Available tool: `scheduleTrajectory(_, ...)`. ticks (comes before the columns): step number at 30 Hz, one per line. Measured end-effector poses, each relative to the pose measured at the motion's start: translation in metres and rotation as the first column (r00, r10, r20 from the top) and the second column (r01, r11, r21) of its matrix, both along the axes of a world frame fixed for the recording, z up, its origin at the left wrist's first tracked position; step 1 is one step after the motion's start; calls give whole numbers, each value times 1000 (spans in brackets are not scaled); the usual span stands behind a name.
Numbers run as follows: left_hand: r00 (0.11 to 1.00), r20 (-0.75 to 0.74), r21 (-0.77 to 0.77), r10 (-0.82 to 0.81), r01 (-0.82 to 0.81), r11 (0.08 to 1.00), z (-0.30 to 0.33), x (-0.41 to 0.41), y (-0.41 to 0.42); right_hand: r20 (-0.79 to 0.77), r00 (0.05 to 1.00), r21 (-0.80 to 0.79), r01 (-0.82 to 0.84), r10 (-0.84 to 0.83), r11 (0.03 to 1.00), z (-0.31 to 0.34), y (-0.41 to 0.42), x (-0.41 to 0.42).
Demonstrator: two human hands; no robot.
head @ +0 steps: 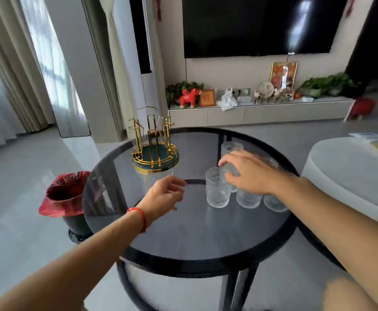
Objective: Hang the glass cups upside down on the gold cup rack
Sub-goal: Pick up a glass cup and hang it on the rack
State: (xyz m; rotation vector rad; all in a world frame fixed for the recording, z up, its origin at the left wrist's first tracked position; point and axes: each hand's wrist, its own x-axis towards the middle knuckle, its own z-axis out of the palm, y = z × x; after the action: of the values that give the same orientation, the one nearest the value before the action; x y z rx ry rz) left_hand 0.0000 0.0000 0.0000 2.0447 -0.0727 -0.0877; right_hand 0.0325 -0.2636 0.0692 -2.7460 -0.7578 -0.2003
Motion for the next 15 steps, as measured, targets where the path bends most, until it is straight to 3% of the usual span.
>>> scheduleTrajectory(3, 999, 53, 0, -1, 1, 1000, 10, 3, 1, 28, 997, -230, -67, 75, 971, 3, 1, 1)
scheduleTrajectory(6, 996, 85, -48, 36, -32, 998, 8, 17, -5, -63, 993, -382, -119, 102, 916, -5, 12, 16)
scheduleTrajectory(10, 992, 75, -65, 105, -100, 993, -3, 52, -15, -135, 984, -626, -178, 119, 759, -19, 28, 53)
scheduleTrajectory(12, 993, 36, -37, 111, -110, 993, -5, 67, -20, -167, 973, -663, -231, 161, 712, -22, 32, 67)
scheduleTrajectory(15, 990, -8, -77, 143, -143, 987, -8, 83, -23, -210, 958, -630, -285, 196, 723, -15, 36, 78)
